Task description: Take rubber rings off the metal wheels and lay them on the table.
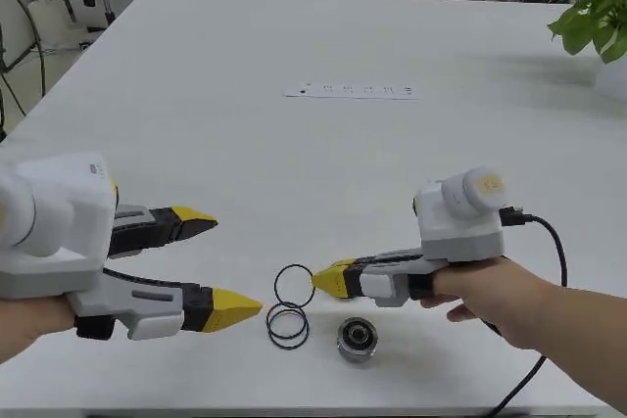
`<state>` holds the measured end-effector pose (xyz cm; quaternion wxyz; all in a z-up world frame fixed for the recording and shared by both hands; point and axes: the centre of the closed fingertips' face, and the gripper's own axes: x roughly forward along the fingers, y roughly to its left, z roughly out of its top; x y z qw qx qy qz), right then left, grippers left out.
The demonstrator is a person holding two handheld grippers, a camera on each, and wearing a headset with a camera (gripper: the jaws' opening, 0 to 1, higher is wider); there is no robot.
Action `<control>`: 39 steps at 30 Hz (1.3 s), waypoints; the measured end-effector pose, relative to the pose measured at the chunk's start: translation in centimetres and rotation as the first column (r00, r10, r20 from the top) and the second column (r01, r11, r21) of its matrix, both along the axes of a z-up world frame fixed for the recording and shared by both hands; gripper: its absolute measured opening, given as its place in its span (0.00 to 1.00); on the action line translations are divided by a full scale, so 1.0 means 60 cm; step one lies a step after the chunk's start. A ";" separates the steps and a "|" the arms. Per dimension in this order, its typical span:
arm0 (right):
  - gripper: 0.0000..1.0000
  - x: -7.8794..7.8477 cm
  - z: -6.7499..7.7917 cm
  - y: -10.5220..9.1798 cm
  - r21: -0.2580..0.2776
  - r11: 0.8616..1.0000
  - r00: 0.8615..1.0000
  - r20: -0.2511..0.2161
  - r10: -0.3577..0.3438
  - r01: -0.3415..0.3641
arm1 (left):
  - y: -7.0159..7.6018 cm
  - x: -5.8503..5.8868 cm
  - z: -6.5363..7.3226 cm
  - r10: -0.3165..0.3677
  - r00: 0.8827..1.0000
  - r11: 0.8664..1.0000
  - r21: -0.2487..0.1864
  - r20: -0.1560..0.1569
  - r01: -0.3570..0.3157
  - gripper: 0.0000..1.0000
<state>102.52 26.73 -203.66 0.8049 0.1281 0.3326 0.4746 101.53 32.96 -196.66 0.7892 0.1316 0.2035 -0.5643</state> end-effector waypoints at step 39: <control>0.00 -0.008 -0.052 0.017 -0.098 0.995 0.997 -0.071 0.008 -0.015 | 0.034 -0.009 -0.012 0.048 0.999 0.999 0.024 -0.023 -0.047 0.63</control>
